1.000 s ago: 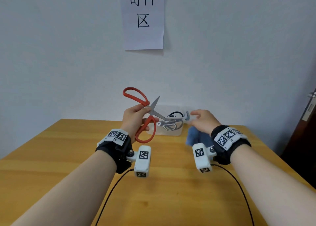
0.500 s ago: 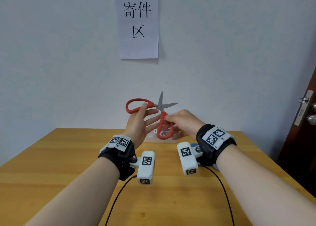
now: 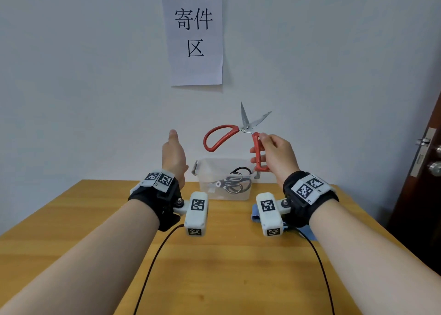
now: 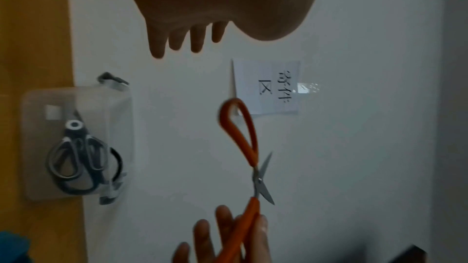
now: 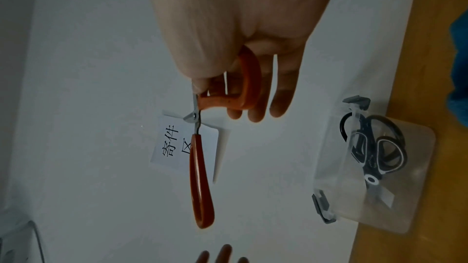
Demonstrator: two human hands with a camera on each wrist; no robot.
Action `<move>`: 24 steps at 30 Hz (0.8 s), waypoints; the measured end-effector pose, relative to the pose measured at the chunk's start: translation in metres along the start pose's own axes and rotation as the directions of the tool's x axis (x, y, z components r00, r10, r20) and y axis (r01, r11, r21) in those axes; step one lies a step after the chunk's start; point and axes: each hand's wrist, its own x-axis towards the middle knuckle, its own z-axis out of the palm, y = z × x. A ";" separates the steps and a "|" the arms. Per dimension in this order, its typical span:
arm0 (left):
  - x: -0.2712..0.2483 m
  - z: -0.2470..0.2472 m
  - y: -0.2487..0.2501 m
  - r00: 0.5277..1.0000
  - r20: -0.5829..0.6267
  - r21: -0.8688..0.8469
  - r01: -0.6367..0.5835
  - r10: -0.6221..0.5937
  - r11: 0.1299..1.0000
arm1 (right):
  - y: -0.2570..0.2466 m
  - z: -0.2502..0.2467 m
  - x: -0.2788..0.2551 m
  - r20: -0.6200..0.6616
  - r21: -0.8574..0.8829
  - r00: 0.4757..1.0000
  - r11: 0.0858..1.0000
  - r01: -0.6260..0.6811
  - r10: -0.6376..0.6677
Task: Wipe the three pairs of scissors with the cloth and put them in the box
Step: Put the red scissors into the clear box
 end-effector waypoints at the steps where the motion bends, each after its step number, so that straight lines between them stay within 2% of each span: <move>1: 0.001 0.002 0.006 1.000 -0.020 0.023 -0.020 0.020 1.000 | 0.000 -0.001 0.000 -0.004 -0.012 1.000 1.000 0.011 -0.011; 3: 0.000 0.010 0.013 0.998 -0.042 0.072 -0.040 0.043 0.997 | -0.001 0.000 -0.002 0.046 -0.041 0.999 0.999 0.017 -0.015; 4: -0.004 0.017 0.014 1.000 -0.008 0.089 -0.023 0.023 0.996 | -0.003 0.005 -0.004 0.102 -0.059 0.995 0.998 0.014 -0.008; 5: -0.011 0.024 0.013 0.996 0.090 0.085 0.021 -0.029 0.996 | -0.005 0.012 -0.005 0.154 -0.071 0.988 0.997 0.014 -0.003; 6: -0.022 0.032 0.011 0.964 0.246 0.059 0.092 -0.104 0.994 | -0.007 0.019 -0.007 0.189 -0.073 0.982 0.997 0.020 -0.006; 7: -0.034 0.040 0.008 0.900 0.401 0.030 0.171 -0.169 0.985 | -0.011 0.026 -0.007 0.204 -0.075 0.979 0.997 0.029 -0.014; 8: -0.041 0.045 0.004 0.846 0.495 0.022 0.219 -0.201 0.976 | -0.016 0.030 -0.006 0.208 -0.082 0.978 0.996 0.034 -0.016; 9: -0.045 0.047 -0.001 0.817 0.537 0.020 0.235 -0.209 0.972 | -0.021 0.032 -0.004 0.223 -0.087 0.975 0.996 0.027 -0.007; 13: -0.037 0.038 -0.015 0.772 0.600 0.050 0.224 -0.209 0.973 | -0.027 0.017 0.001 0.354 -0.067 0.930 0.995 -0.079 0.098; 14: -0.032 0.039 -0.019 0.783 0.589 0.014 0.237 -0.200 0.971 | -0.024 0.014 0.003 0.377 -0.051 0.918 0.993 -0.108 0.119; 18: -0.018 0.054 -0.028 0.880 0.451 -0.234 0.279 -0.150 0.931 | 0.002 0.010 0.009 0.481 0.043 0.855 0.969 -0.243 0.194; 21: 0.003 0.062 -0.028 0.884 0.446 -0.209 0.256 -0.141 0.944 | 0.019 0.013 0.011 0.456 0.060 0.871 0.970 -0.235 0.182; 24: 0.025 0.064 -0.032 0.842 0.496 0.029 0.226 -0.210 0.974 | 0.031 0.008 0.033 0.361 0.125 0.916 0.965 -0.231 0.172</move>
